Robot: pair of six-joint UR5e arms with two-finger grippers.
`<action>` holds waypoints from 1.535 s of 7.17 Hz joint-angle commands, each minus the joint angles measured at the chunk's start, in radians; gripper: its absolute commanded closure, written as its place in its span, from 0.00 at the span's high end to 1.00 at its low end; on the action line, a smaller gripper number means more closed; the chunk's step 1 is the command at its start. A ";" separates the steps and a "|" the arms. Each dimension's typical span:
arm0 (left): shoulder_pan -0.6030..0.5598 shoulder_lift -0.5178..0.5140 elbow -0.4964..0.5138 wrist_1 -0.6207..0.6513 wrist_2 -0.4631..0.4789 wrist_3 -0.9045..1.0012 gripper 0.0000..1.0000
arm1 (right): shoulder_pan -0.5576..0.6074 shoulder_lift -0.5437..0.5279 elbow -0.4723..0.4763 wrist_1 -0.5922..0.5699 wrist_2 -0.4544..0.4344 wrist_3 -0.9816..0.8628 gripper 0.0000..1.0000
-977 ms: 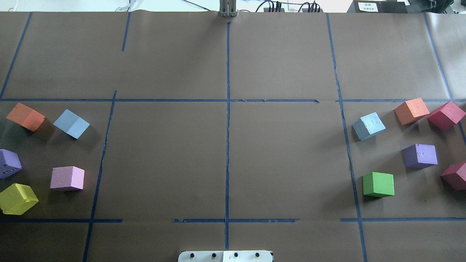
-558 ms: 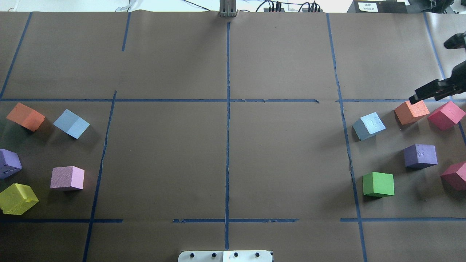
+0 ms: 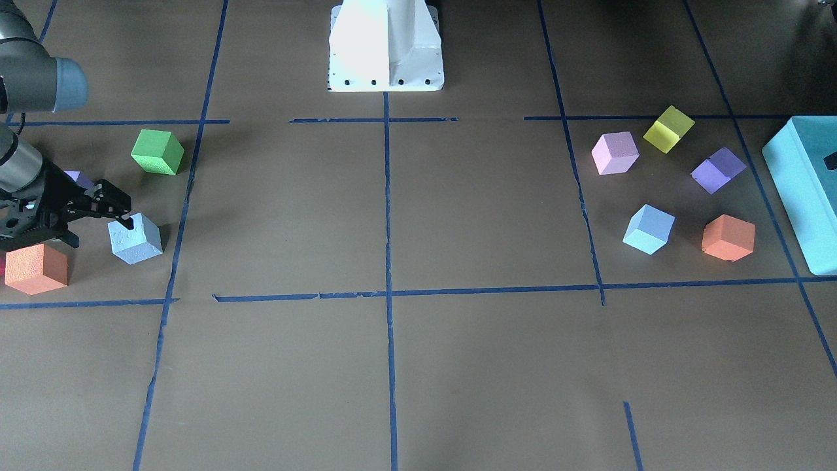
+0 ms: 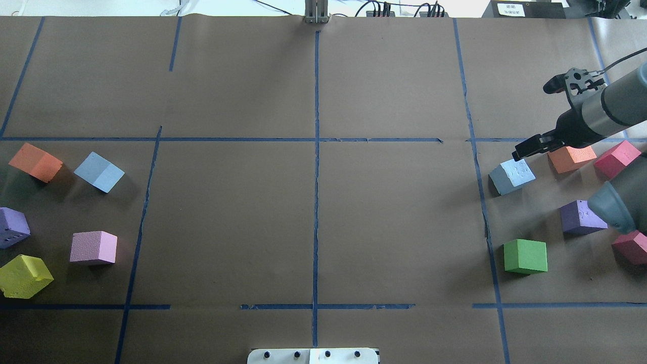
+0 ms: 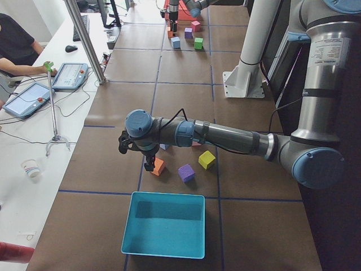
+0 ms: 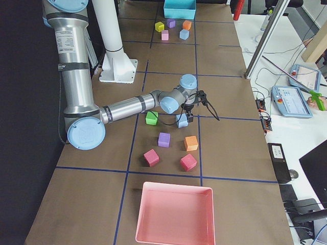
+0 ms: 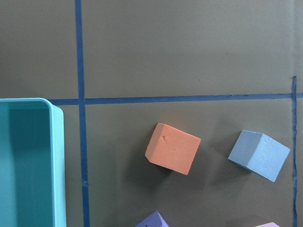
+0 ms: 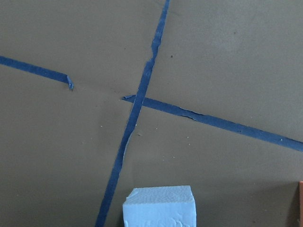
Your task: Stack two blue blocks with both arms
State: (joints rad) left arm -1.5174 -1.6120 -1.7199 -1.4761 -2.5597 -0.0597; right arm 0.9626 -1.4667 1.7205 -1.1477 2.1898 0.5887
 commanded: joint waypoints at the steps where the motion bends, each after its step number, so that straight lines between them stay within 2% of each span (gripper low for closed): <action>1: -0.001 0.003 -0.030 0.006 -0.001 -0.002 1.00 | -0.057 0.000 -0.022 0.009 -0.048 0.011 1.00; 4: -0.001 0.004 -0.041 0.008 -0.002 -0.002 1.00 | -0.090 0.017 -0.106 0.023 -0.056 0.013 0.99; 5: -0.001 0.004 -0.041 0.008 -0.004 0.000 1.00 | -0.094 0.031 -0.114 0.023 -0.055 0.016 0.80; 6: -0.003 0.004 -0.041 0.008 -0.004 -0.002 1.00 | -0.094 0.032 -0.113 0.023 -0.050 0.016 0.20; 7: -0.003 0.004 -0.041 0.008 -0.005 0.000 1.00 | -0.096 0.045 -0.113 0.022 -0.048 0.014 0.01; 8: -0.003 0.003 -0.041 0.008 -0.008 0.000 1.00 | -0.097 0.121 -0.105 0.000 -0.032 0.057 0.00; 9: -0.001 0.006 -0.043 0.005 -0.029 0.000 1.00 | -0.135 0.241 -0.101 -0.026 -0.006 0.248 0.00; 10: -0.001 0.009 -0.043 -0.001 -0.057 0.000 1.00 | -0.210 0.325 -0.104 -0.032 -0.016 0.404 0.00; 11: -0.001 0.011 -0.041 -0.003 -0.063 0.000 1.00 | -0.272 0.427 -0.131 -0.038 -0.068 0.565 0.00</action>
State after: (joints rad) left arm -1.5189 -1.6039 -1.7620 -1.4754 -2.6073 -0.0599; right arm 0.7646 -1.1588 1.6101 -1.1755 2.1604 0.9614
